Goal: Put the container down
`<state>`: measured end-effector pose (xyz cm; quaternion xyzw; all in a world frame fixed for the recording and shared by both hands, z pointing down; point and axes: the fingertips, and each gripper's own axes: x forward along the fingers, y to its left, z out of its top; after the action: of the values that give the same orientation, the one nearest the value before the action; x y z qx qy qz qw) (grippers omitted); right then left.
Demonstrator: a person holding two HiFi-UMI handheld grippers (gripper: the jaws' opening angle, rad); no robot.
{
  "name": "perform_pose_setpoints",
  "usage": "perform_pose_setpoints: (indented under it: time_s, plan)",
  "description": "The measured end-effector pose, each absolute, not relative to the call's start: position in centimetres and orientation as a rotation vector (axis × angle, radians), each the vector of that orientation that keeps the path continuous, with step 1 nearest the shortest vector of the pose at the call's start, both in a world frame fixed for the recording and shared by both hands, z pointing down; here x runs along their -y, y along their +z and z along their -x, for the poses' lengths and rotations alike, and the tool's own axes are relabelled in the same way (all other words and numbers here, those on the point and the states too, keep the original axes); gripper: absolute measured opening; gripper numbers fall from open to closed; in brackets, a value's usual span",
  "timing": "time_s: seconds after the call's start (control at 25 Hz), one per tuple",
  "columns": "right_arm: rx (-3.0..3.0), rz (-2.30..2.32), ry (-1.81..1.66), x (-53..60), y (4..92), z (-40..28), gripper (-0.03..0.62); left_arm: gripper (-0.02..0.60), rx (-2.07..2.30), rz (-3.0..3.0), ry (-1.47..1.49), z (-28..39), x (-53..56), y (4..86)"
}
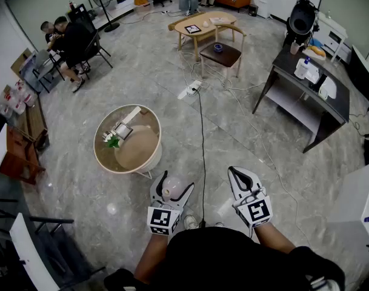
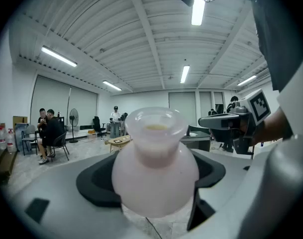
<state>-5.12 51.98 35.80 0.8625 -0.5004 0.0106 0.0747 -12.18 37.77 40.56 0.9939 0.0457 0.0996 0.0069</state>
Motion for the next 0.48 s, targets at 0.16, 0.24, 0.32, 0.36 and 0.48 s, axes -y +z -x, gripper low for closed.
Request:
perform_pose_setpoints:
  time_s: [0.16,0.24,0.32,0.36,0.48]
  plan:
    - [1.534,-2.564,0.014,-49.1,35.8,5.0,-0.002,0.408,-0.139,-3.114,0.315,11.8,-36.2,40.9]
    - [1.553,-2.554,0.004,-47.5,35.6,4.8,-0.002,0.408,-0.133,-3.11,0.321,11.7,-35.3,41.2]
    - [1.579,-2.541,-0.019,-45.5,35.3,4.3,-0.002,0.408,-0.118,-3.103,0.328,11.6,-34.1,41.7]
    - [1.596,-2.54,-0.03,-44.4,35.2,4.1,-0.002,0.408,-0.106,-3.1,0.332,11.6,-33.3,41.9]
    - [1.645,-2.545,-0.035,-41.3,35.2,3.7,0.0,0.408,-0.063,-3.082,0.339,12.0,-31.0,42.6]
